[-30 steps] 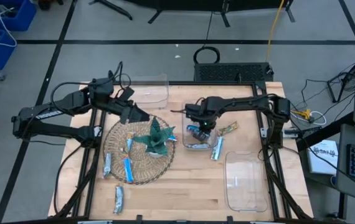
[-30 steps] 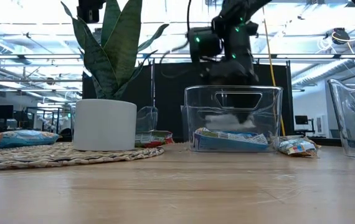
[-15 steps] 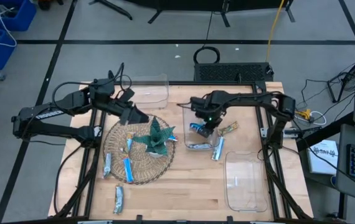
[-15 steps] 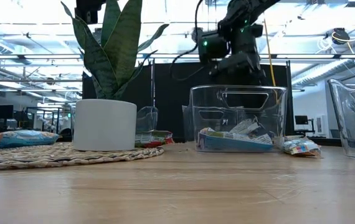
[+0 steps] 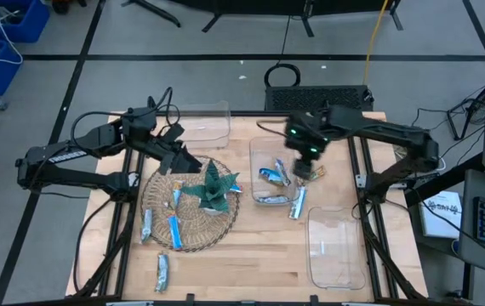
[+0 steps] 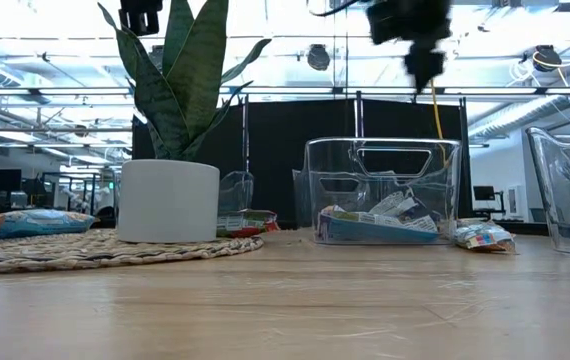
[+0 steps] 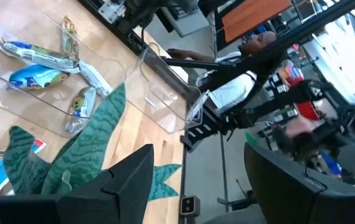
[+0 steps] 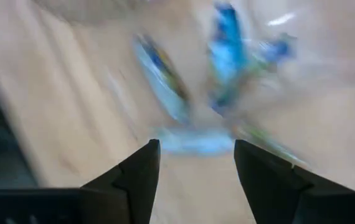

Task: Pick and place Granola Bars by type
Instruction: Put the orange granola bar into the bottom transparent bin

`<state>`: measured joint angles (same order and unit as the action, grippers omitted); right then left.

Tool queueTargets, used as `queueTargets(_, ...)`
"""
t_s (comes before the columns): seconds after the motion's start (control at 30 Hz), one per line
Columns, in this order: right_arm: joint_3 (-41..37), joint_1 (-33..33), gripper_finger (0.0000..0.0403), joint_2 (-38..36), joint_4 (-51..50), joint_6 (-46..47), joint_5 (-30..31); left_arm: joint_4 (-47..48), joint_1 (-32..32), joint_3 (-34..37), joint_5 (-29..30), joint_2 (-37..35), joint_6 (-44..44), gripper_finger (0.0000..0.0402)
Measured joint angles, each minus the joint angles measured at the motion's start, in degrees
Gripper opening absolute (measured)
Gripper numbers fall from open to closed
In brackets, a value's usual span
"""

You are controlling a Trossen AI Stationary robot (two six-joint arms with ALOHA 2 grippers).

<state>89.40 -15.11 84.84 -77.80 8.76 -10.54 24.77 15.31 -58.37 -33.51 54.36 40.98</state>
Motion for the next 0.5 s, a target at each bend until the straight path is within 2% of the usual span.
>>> queueTargets(0.1, -2.1, 3.0, 0.0193, -3.2, -1.5, -7.4, 6.5, 0.5, 0.0, 0.0, -0.1, 0.0, -1.0, 0.0253)
queueTargets(0.23, -10.6, 6.9, 0.02, -7.4, 2.8, -16.9, 12.7, 1.3, 0.0, 0.0, -0.5, 0.0, -1.4, 0.0253)
queueTargets(0.5, -29.3, 6.6, 0.0239, -9.4, 15.1, -28.6, 13.3, 5.1, -0.1, 0.0, -2.1, 0.0, -0.1, 0.0253)
